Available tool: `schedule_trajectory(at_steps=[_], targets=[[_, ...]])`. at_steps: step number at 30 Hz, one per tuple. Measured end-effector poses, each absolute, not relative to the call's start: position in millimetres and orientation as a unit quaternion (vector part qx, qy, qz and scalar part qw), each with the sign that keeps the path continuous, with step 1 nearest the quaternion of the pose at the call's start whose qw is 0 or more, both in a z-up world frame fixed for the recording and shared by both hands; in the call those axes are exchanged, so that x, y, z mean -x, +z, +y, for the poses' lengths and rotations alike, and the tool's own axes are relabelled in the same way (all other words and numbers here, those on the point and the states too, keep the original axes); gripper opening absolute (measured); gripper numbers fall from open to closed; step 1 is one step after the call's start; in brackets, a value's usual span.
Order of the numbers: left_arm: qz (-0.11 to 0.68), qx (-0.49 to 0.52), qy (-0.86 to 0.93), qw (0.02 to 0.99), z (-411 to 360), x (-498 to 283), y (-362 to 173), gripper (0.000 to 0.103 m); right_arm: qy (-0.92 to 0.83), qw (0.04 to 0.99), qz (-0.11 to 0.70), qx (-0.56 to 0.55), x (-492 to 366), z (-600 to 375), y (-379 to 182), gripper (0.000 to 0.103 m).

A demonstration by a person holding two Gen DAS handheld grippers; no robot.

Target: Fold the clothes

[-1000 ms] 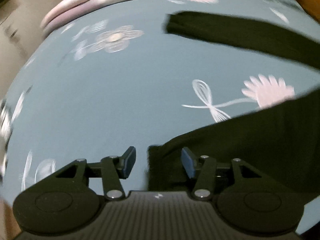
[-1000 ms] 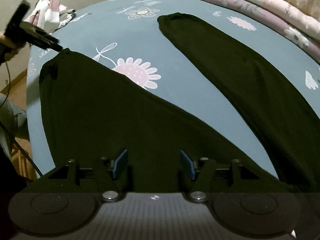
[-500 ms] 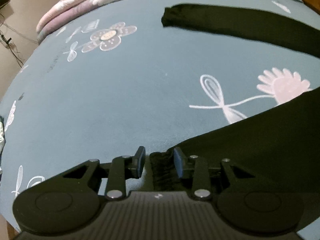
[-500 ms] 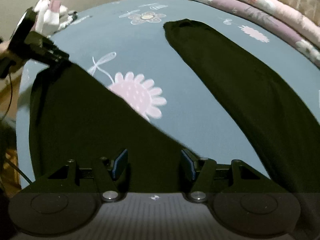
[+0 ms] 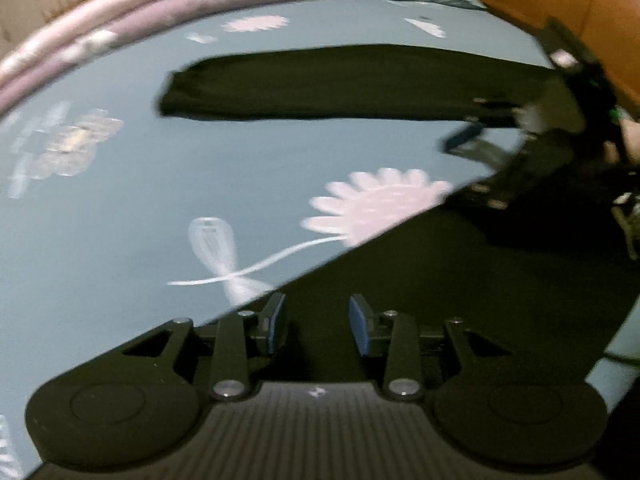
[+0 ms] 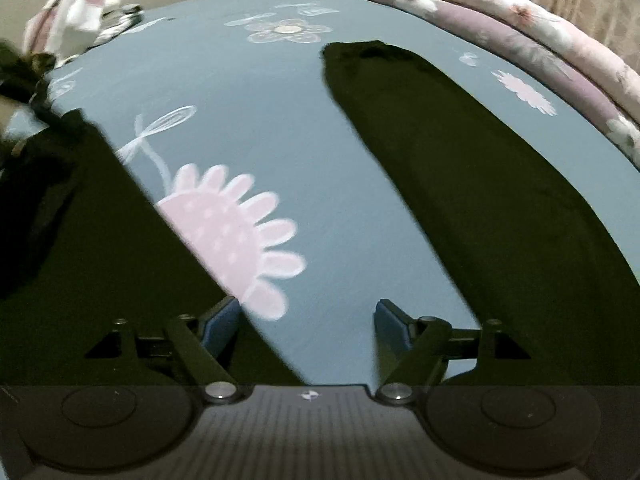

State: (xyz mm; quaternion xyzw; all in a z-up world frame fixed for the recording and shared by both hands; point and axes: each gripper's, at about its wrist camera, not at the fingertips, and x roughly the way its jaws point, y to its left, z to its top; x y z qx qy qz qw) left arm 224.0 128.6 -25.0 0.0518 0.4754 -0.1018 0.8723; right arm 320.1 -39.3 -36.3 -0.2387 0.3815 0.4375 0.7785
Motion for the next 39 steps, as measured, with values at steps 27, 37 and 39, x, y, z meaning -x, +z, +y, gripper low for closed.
schedule_trajectory(at_steps=[27, 37, 39], targets=[[0.467, -0.045, -0.064, 0.881, 96.3, -270.7, -47.1, 0.038, 0.390, 0.803, 0.425, 0.151, -302.5, -79.7, -35.0, 0.082], [0.484, -0.050, -0.016, 0.873, 114.0, -199.0, -34.3, 0.049, 0.337, 0.821, 0.434, 0.154, -255.4, -134.8, -20.5, 0.083], [0.489, -0.037, -0.002, 0.871, 122.8, -195.5, -46.4, 0.049, 0.310, 0.828, 0.441, 0.153, -253.8, -140.1, -35.2, 0.084]])
